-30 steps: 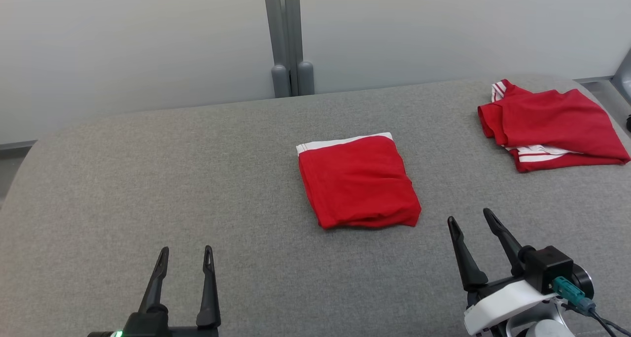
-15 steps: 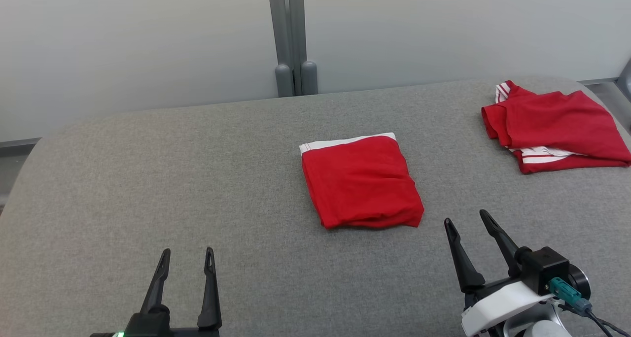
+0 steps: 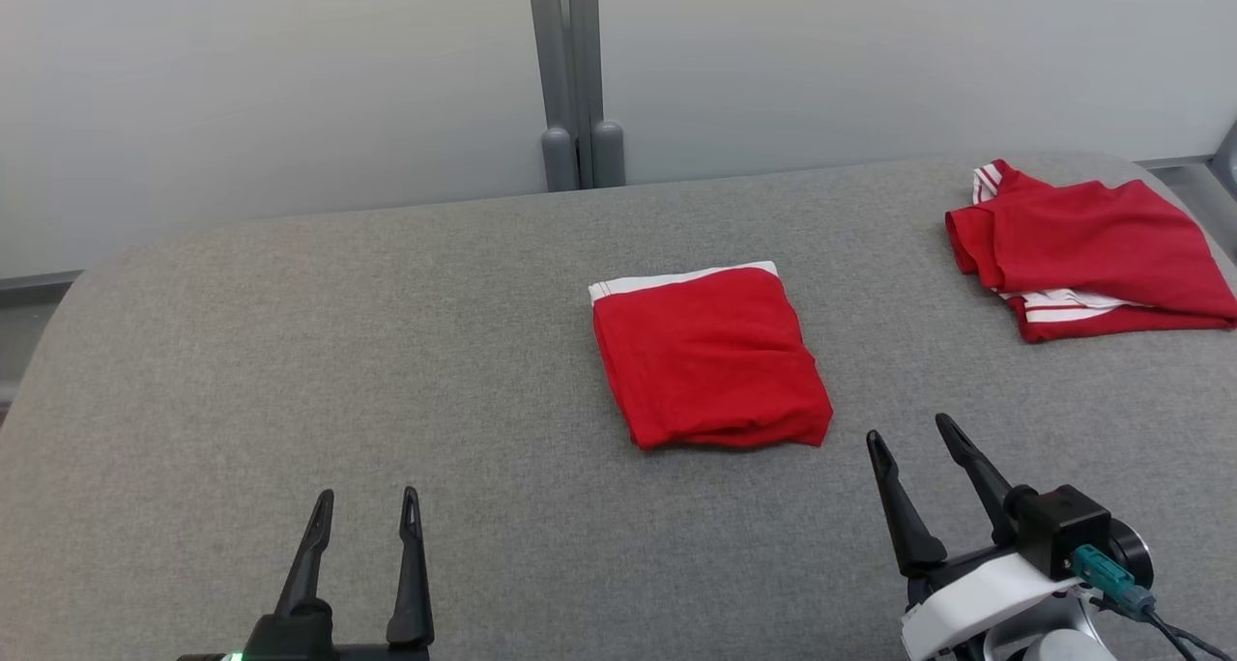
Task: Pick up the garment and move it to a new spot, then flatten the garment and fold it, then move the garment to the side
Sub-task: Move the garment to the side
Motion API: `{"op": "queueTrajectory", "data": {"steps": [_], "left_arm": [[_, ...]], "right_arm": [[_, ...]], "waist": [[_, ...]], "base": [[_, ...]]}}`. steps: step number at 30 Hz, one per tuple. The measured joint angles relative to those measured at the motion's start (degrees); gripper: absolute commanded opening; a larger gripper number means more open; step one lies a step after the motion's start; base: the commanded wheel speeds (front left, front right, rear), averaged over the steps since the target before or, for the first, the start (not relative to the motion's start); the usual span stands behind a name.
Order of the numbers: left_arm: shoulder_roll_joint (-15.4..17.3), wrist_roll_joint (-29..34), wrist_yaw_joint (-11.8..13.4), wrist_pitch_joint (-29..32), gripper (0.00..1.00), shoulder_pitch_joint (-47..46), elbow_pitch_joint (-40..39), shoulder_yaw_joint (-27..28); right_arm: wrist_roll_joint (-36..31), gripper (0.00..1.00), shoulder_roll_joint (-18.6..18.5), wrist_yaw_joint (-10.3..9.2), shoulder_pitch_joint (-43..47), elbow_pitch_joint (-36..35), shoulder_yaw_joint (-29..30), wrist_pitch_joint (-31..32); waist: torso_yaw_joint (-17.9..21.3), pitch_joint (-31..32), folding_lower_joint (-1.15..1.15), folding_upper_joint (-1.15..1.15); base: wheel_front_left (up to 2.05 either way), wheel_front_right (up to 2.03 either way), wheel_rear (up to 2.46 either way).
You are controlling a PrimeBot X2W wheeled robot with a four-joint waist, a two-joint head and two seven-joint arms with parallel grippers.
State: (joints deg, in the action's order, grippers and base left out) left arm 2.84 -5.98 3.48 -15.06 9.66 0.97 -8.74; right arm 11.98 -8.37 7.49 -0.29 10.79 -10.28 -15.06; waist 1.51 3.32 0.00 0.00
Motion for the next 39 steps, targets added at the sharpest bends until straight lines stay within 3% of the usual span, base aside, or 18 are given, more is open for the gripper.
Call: {"op": "queueTrajectory", "data": {"steps": [9,15,19,24,31,39], "left_arm": [[0.0,0.1,-0.4,0.0,1.00,0.0,0.1,-0.2],[0.0,0.3,-0.9,0.0,1.00,-0.3,0.2,-0.8],[0.0,0.5,-1.5,0.0,1.00,-1.0,0.3,-1.2],[0.0,1.3,-2.1,0.0,1.00,-2.3,0.3,-2.5],[0.0,1.6,-2.5,0.0,1.00,-4.8,0.5,-4.3],[0.0,0.9,-2.5,0.0,1.00,-8.3,0.3,-6.5]], "right_arm": [[0.7,1.00,0.0,0.00,-0.1,0.5,-0.9,0.0],[6.5,1.00,-1.1,0.00,-3.9,1.8,-4.1,0.0],[12.8,1.00,-3.8,0.00,-8.3,4.3,-7.1,0.0],[25.9,1.00,-8.6,-0.01,-15.1,12.7,-13.7,0.1],[45.4,1.00,-15.7,-0.01,-25.2,18.3,-20.1,9.2],[56.6,1.00,-21.7,-0.01,-32.8,19.7,-23.3,15.9]], "waist": [[-0.2,-0.6,0.00,0.00],[-0.7,-2.0,0.00,0.00],[-1.2,-3.3,0.00,0.00],[-2.3,-5.3,0.00,0.00],[-4.3,-9.1,0.00,0.00],[-6.4,-14.1,0.00,0.00]], "base": [[0.00,0.00,0.00],[0.00,0.00,0.00],[0.00,0.00,0.00],[0.00,0.00,0.00],[0.00,0.00,0.00],[0.00,0.00,0.00]]}}
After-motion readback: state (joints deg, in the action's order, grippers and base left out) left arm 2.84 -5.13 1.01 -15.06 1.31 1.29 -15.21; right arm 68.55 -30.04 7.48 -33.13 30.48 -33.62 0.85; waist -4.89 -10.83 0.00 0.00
